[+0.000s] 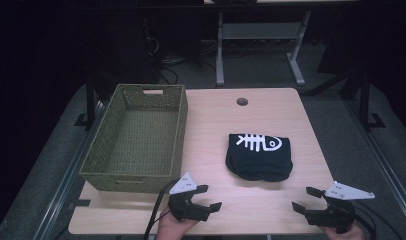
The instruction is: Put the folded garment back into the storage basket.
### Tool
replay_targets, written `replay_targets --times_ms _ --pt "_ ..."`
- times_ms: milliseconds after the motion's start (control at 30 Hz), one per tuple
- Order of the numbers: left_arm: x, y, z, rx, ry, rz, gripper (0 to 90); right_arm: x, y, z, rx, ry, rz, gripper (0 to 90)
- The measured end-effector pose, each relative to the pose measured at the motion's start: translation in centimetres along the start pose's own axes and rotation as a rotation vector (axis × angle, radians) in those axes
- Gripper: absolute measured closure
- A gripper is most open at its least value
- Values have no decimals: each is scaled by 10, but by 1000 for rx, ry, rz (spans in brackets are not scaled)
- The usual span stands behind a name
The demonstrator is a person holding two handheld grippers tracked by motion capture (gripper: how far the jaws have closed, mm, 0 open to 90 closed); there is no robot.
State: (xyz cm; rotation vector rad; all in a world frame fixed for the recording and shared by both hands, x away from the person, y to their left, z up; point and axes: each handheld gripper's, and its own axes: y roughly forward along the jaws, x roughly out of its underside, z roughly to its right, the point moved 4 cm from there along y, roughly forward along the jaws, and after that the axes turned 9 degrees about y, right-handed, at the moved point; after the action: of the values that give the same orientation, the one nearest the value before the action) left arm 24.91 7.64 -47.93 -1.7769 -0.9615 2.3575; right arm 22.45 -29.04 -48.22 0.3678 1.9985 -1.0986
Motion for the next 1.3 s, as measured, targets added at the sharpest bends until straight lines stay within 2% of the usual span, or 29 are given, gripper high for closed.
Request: replay_targets --times_ms 167,333,433,500,567,867,1067,1133,1300 --pt "-8 7 3 18 27 -21 214 -8 2 0 -42 19 -10 172" --pt "-21 16 -2 31 29 -18 207 -24 7 1 -41 14 -28 168" --pt "-28 20 -6 15 29 1 208 -30 7 2 -39 17 -27 168" --pt "-31 22 -8 2 46 10 210 -35 6 3 -34 20 1 168" --pt "-34 24 -10 -2 46 9 210 -41 5 5 -35 27 17 166" --pt "-56 39 -20 -9 20 22 210 -57 11 18 -43 61 -2 161" --pt "-62 49 -28 -9 -14 26 208 -67 18 21 -18 45 -36 161" --pt "-63 53 -30 -9 -21 18 208 -71 22 21 -24 42 -58 161" --pt "-71 60 -35 -16 -30 14 212 -80 29 22 -22 24 -70 160"
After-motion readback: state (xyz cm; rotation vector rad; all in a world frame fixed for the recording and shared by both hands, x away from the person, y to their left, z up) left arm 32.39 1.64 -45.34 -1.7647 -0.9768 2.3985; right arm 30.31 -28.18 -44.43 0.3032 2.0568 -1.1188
